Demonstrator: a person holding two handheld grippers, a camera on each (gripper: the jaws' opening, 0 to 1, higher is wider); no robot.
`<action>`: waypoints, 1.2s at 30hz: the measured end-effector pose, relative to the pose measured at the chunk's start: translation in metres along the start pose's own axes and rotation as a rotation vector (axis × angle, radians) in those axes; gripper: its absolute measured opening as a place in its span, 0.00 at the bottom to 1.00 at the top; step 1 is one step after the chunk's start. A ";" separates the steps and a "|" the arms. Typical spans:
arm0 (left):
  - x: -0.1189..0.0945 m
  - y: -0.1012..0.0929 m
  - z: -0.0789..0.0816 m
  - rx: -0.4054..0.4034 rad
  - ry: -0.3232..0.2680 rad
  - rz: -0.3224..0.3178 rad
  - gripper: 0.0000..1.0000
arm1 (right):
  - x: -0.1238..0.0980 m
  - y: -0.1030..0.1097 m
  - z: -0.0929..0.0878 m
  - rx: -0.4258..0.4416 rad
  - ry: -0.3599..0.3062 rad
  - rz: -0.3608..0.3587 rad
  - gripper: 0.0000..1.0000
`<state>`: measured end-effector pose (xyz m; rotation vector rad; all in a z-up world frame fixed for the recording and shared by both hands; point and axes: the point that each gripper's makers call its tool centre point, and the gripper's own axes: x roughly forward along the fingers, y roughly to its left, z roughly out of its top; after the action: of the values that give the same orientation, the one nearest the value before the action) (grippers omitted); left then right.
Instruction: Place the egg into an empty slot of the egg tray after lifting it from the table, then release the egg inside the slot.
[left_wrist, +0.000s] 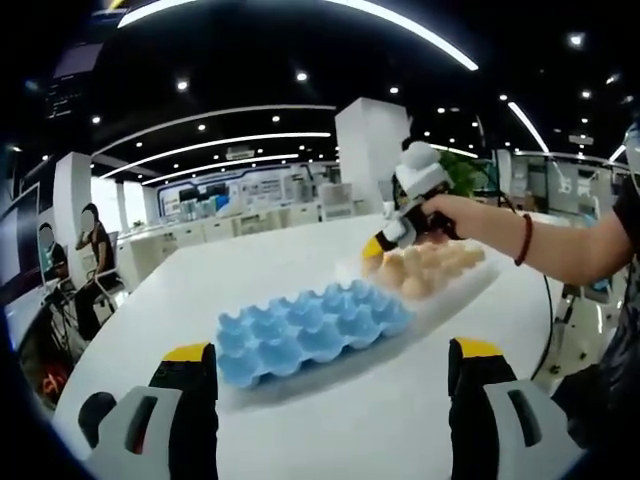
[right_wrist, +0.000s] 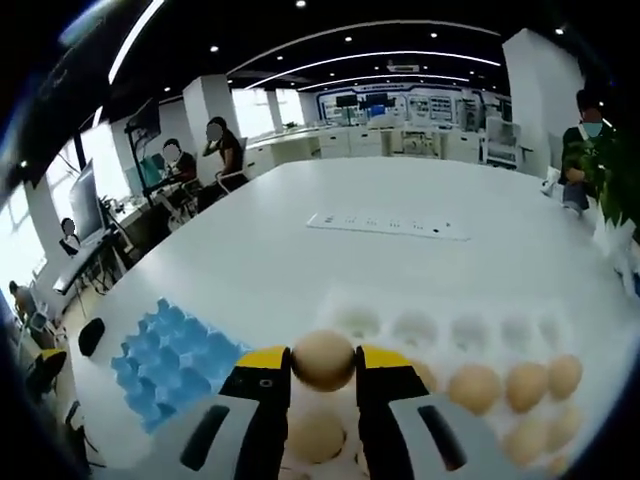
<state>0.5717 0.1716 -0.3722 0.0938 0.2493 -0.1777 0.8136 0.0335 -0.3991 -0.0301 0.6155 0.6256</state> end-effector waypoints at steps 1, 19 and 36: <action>0.000 0.000 0.000 0.000 0.000 0.000 0.98 | 0.000 0.001 0.001 -0.001 -0.002 0.004 0.26; -0.002 0.001 -0.004 0.000 0.015 0.006 0.98 | -0.006 0.037 0.001 -0.046 -0.059 0.105 0.26; -0.006 0.001 -0.008 0.002 0.025 0.013 0.98 | -0.001 0.064 -0.004 -0.058 -0.055 0.176 0.26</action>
<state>0.5646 0.1745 -0.3785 0.1001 0.2737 -0.1638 0.7753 0.0841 -0.3915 -0.0134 0.5506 0.8124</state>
